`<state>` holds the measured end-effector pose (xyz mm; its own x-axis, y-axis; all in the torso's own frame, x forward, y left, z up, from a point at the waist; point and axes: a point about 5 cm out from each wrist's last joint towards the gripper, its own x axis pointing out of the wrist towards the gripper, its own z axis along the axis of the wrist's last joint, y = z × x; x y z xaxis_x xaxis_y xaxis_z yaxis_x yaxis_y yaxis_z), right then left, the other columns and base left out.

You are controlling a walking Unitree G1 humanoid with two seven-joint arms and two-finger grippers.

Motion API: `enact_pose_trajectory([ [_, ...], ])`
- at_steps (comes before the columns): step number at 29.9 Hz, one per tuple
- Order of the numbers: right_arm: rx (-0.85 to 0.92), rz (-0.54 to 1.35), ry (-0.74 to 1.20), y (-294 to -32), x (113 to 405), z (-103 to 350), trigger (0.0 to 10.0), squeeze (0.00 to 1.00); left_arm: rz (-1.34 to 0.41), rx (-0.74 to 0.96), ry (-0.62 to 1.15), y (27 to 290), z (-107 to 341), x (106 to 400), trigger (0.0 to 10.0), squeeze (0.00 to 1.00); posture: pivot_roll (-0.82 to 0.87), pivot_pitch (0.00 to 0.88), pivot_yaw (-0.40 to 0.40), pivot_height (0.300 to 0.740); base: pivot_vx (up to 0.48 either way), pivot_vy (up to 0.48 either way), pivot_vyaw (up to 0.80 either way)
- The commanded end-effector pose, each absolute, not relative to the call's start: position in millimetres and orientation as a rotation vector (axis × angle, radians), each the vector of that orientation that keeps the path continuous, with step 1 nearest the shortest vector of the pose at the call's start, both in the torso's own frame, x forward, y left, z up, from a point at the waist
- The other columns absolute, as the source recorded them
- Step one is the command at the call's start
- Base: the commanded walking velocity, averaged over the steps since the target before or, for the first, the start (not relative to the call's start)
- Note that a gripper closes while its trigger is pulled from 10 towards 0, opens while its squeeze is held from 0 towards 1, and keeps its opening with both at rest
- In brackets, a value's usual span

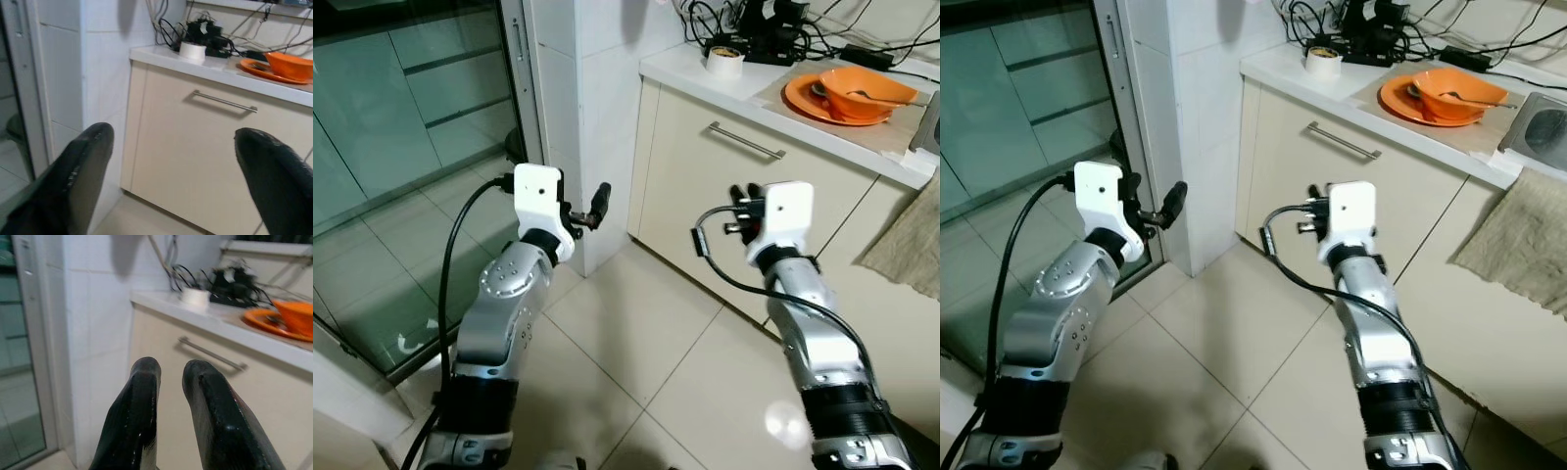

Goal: Kitchen organization

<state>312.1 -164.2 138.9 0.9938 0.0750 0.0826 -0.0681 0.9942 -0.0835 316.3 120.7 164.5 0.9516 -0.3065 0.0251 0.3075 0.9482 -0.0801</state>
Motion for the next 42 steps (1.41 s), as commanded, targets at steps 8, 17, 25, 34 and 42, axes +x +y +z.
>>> enact_pose_trajectory([
  [8, -0.099, 0.018, -0.098, -176.4, 308.9, 146.1, 10.0, 0.0, -0.392, -0.093, -0.017, 102.1, 164.4, 320.8, 10.0, 1.0, -0.01, 0.0, 0.001, 0.74, 0.0, 0.0, 0.0],
  [17, -0.118, -0.01, -0.11, -185.8, 309.0, 152.2, 10.0, 0.0, -0.447, -0.089, -0.044, 91.7, 171.9, 331.3, 10.0, 1.0, -0.05, 0.0, 0.012, 0.74, 0.0, 0.0, 0.0],
  [25, -0.121, -0.015, -0.121, -184.8, 310.3, 154.9, 10.0, 0.0, -0.466, -0.087, -0.032, 90.4, 169.8, 334.3, 10.0, 1.0, -0.05, 0.0, 0.018, 0.74, 0.0, 0.0, 0.0],
  [34, -0.119, -0.03, -0.127, -183.8, 307.5, 153.3, 10.0, 0.0, -0.538, -0.06, -0.027, 82.4, 169.7, 334.1, 10.0, 1.0, -0.07, 0.0, 0.05, 0.74, 0.0, 0.0, 0.0],
  [42, -0.11, -0.053, -0.128, -186.0, 305.6, 152.2, 10.0, 0.0, -0.546, -0.055, -0.019, 80.9, 171.1, 339.3, 10.0, 1.0, -0.09, 0.0, 0.065, 0.74, 0.0, 0.0, 0.0],
])
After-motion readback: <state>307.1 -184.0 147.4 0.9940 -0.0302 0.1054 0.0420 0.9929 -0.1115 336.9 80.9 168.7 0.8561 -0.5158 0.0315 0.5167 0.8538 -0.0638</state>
